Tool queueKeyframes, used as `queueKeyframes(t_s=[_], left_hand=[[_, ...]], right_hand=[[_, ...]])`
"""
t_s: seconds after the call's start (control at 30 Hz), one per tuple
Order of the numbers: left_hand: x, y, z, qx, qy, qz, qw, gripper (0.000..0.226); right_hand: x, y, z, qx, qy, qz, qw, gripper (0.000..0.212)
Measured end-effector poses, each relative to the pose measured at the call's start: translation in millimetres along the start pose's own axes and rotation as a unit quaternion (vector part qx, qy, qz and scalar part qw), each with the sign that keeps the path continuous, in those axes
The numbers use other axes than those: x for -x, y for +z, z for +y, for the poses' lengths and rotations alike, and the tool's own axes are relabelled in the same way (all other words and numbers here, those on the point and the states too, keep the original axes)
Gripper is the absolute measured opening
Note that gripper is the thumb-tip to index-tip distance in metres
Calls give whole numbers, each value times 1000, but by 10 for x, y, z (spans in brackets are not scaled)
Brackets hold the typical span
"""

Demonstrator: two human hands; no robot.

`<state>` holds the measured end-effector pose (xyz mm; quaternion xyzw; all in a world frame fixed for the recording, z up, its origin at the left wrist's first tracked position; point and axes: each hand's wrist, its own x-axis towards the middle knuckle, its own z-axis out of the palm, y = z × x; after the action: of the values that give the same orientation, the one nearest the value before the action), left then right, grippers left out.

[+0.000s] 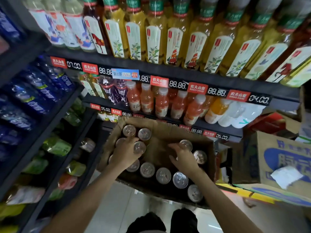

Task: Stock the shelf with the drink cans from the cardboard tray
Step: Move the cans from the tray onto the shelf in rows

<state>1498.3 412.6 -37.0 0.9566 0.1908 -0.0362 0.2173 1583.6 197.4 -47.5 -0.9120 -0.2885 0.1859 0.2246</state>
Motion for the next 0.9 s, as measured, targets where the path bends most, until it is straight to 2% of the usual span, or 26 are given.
queueKeyframes(t_s=[0.07,0.13,0.23,0.37,0.43,0.57,0.7,0.77,0.83,0.9], left_hand=[[-25,197,-117,-3,-16,-24,1000,52],[-79,344,-186,-59,-20,-42,997,72],[-180,455,-207,-126,-21,-44,991,80],[-236,620,-229,-141,-54,-69,986,92],[-248,665,-213,-163,-55,-66,983,90],[-340,669,-198,-207,-12,-47,977,68],[-343,609,-237,-156,9,-41,987,68],[-303,532,-234,-80,10,-8,997,69],[-283,402,-197,58,-13,30,998,67],[-294,230,-107,240,-47,36,969,62]], right_hand=[[-253,92,-151,71,-59,-29,995,46],[-553,147,-311,135,-117,-61,982,55],[-960,227,-508,246,-168,-79,951,62],[-1221,511,-539,397,-221,-64,889,55],[-1279,610,-495,427,-225,-66,873,53],[-1334,618,-445,410,-222,-60,882,50],[-1258,456,-440,360,-203,-60,909,42],[-1083,307,-365,295,-149,-53,942,50],[-853,72,-276,173,-56,-38,983,68],[-625,-176,-170,17,44,-7,999,77]])
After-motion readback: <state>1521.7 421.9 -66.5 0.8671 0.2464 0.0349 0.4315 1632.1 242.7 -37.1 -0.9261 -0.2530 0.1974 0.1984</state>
